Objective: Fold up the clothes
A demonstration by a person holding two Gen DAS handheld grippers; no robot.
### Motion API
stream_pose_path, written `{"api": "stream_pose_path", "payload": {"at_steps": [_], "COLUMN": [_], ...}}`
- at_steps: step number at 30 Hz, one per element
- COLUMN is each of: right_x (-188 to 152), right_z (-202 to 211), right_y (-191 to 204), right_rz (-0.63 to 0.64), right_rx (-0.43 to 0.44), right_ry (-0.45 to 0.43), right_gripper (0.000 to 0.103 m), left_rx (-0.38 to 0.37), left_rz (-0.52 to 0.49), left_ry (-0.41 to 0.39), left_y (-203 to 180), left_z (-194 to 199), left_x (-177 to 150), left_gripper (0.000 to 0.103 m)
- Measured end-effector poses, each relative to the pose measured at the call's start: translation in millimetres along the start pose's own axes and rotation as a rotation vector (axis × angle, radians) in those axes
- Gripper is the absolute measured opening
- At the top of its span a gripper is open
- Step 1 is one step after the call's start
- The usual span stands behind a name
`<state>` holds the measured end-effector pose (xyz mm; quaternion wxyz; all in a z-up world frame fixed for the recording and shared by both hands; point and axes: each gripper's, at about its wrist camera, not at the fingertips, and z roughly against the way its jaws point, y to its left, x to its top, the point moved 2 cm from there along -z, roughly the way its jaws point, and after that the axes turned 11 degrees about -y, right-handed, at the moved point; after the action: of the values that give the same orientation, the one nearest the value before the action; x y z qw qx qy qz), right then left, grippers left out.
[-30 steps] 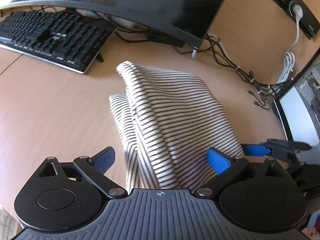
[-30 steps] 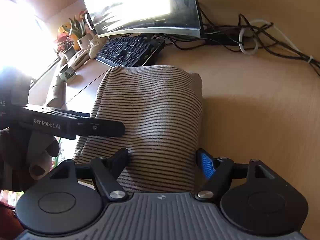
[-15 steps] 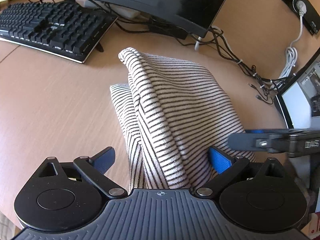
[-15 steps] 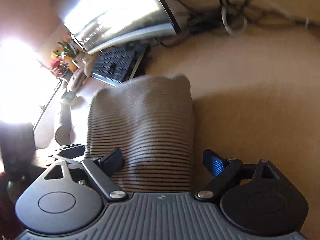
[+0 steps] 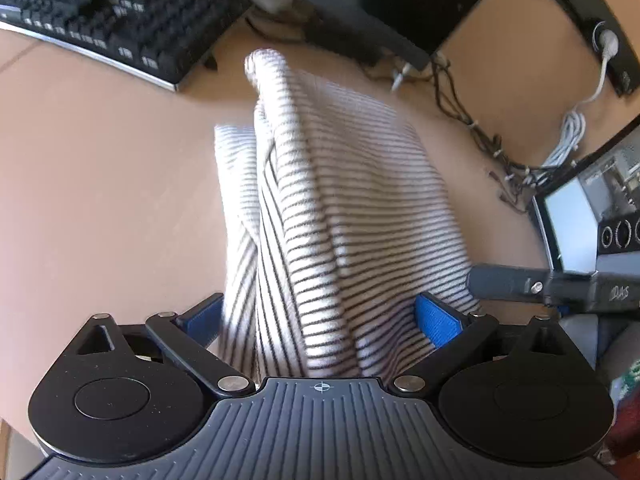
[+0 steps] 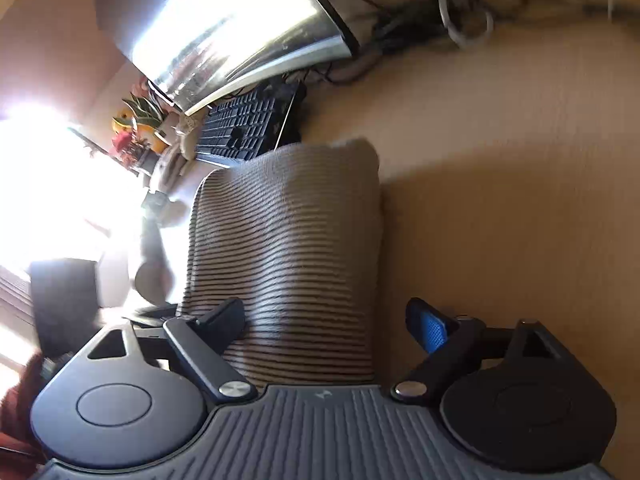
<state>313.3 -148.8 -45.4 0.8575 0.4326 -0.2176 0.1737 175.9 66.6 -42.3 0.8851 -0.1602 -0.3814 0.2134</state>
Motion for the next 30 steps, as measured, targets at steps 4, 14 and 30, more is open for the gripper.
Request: {"api": "stream_pose_path", "payload": {"at_steps": [4, 14, 30], "right_x": [0.9, 47.6, 47.2], "right_z": [-22.6, -123.0, -89.8], "right_y": [1.8, 45.6, 79.5], "right_rz": [-0.007, 0.196, 0.439], "right_rx": [0.015, 0.020, -0.099], "right_ry": [0.023, 0.066, -0.091], "right_gripper": [0.080, 0.076, 0.103], "left_rx": [-0.012, 0.091, 0.059], "left_rz": [0.009, 0.098, -0.087], "left_ry": [-0.009, -0.107, -0.279], "left_y": [3.7, 56.1, 48.6], "left_z": [-4.1, -14.0, 20.0], "left_x": [4.8, 49.2, 104.2], "left_gripper": [0.099, 0.094, 0.095]}}
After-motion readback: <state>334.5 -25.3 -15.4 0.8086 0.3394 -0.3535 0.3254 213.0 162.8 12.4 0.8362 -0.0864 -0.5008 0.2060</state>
